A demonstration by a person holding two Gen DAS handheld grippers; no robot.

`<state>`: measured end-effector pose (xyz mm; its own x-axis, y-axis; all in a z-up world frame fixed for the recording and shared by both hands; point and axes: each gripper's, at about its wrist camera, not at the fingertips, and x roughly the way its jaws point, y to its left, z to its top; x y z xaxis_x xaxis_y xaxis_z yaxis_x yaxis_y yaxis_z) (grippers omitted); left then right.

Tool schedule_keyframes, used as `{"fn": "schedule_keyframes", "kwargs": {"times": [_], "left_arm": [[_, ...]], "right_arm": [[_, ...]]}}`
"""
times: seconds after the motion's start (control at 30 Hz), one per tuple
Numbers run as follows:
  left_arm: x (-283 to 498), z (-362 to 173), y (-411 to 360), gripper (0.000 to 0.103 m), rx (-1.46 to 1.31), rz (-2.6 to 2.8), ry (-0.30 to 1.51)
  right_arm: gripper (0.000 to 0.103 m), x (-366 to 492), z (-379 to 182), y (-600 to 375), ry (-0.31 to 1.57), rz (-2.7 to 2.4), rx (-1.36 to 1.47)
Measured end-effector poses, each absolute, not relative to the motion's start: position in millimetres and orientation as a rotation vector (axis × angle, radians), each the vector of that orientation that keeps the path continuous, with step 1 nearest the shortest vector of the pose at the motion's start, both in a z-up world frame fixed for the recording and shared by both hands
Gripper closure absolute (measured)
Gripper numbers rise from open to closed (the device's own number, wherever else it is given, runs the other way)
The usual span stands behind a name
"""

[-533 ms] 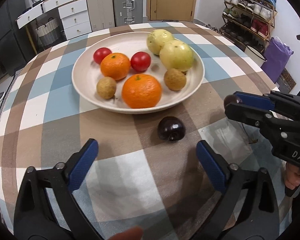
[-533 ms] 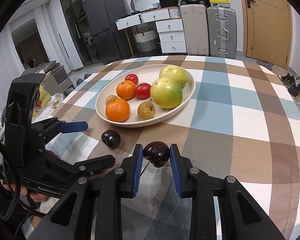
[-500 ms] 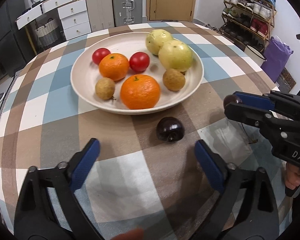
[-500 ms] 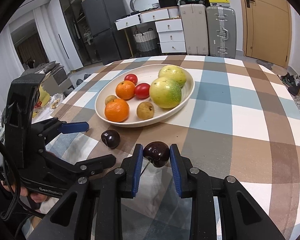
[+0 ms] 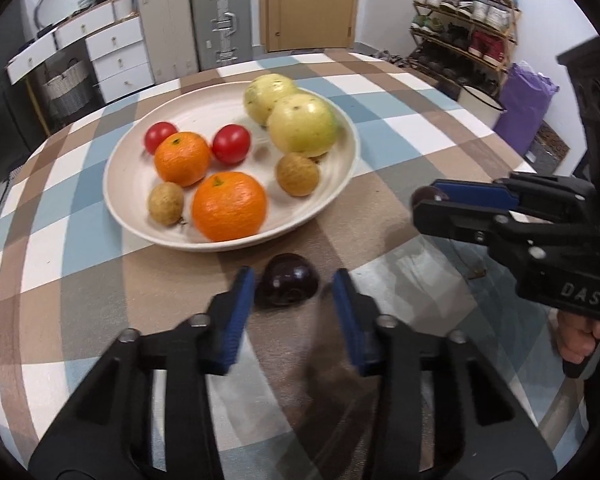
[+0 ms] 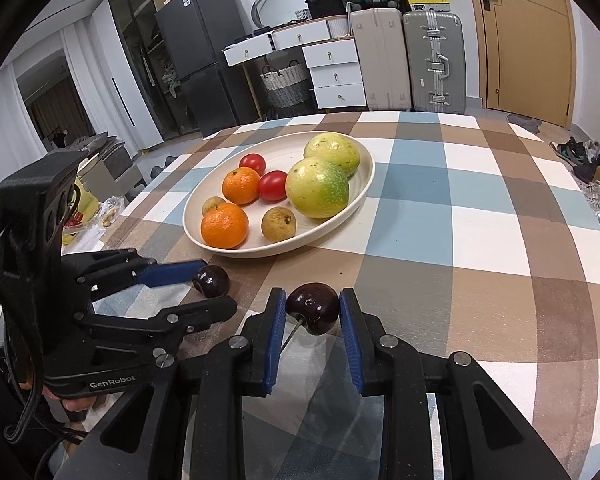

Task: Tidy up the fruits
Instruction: 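Grasp a dark red cherry with the right tool while the left tool grasps the other cherry, then carry both cherries onto the plate and open both tools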

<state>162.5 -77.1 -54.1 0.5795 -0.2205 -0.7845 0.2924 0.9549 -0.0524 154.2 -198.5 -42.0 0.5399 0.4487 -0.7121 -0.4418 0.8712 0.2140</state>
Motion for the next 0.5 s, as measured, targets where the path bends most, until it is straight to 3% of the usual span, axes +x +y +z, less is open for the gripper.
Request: {"fn": "schedule_keyframes", "kwargs": {"times": [0.07,0.5], "left_arm": [[160.7,-53.5,-79.3,0.078,0.094,-0.295,0.897],[147.7,-34.0,-57.8,0.078,0.016,-0.294,0.851]], "right_arm": [[0.075,153.7,-41.8,-198.9,0.849,0.529,0.01],[0.075,148.4,-32.5,-195.2,0.824,0.542,-0.004]]}}
